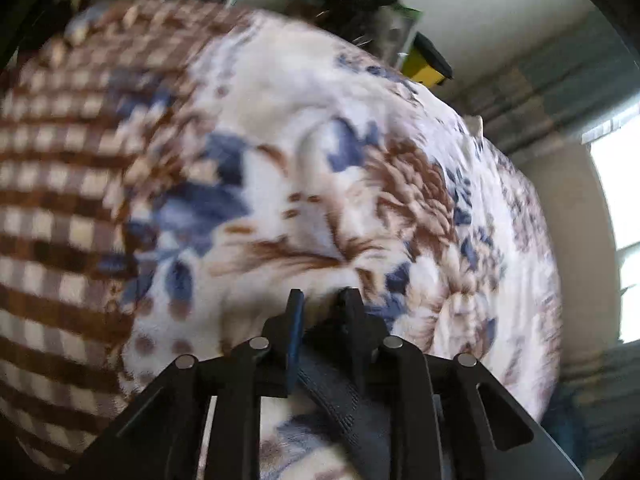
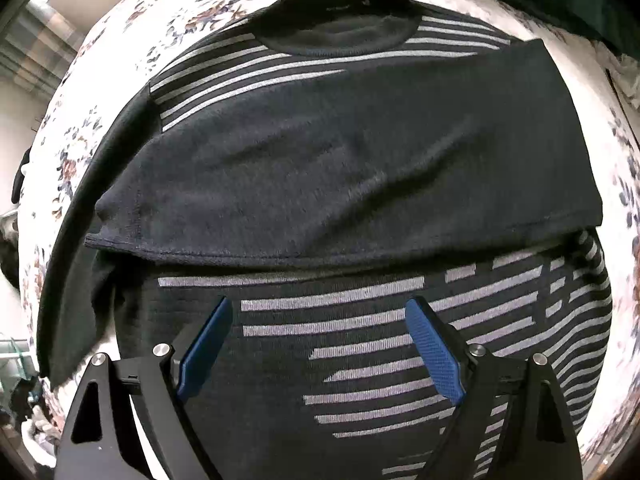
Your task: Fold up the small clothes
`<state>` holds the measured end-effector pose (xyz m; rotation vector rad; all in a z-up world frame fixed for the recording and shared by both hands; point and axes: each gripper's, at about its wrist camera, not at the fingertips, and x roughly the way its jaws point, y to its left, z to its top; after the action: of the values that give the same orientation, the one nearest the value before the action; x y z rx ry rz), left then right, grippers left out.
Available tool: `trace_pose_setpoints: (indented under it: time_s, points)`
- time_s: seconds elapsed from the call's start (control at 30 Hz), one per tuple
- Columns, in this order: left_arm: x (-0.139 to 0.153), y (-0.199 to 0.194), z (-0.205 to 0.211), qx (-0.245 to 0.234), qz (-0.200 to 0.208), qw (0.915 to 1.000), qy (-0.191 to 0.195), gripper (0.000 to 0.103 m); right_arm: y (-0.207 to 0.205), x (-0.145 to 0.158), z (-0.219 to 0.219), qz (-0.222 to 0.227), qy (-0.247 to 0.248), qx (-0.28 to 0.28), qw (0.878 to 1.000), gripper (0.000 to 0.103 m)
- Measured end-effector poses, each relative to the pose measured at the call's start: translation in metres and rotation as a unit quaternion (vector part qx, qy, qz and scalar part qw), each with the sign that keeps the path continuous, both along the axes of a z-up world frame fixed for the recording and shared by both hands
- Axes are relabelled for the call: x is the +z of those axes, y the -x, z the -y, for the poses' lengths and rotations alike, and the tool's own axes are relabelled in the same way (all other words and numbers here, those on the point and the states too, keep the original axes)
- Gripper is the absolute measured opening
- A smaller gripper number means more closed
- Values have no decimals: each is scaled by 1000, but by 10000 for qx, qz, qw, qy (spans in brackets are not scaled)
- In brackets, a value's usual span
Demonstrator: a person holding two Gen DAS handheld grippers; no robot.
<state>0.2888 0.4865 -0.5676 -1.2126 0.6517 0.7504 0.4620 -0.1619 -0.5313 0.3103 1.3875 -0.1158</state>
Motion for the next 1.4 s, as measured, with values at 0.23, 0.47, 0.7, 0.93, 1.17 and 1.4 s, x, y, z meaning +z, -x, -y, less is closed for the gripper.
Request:
trace_pose_setpoints:
  time_s: [0.23,0.47,0.7,0.93,1.17,1.4]
  points:
    - [-27,26,29,387,1037,9893,956,56,11,-10,-4,-43,-41,60,10000,90]
    - [-29,-24,45,191,429,9987,200,70,12,-19,-15,-129,-101,0,9999,90]
    - [19,-71,57,-560,-242,9921,-1094,8,-3,-11,-12,-167,878,-132,9959,91]
    - [103,-110,105,-1684,-265,9573,-2333,8,-17,-1,11,-225,1350,-505,9893,98]
    - [171,-173,233,-3215,184,9049,-2785,8,-19,8,33,-134,1243,-635,9901,98]
    - [192,-219,410,-4773,557,8391,-2549,8,-7,8,94,-64,503,-967,9940,98]
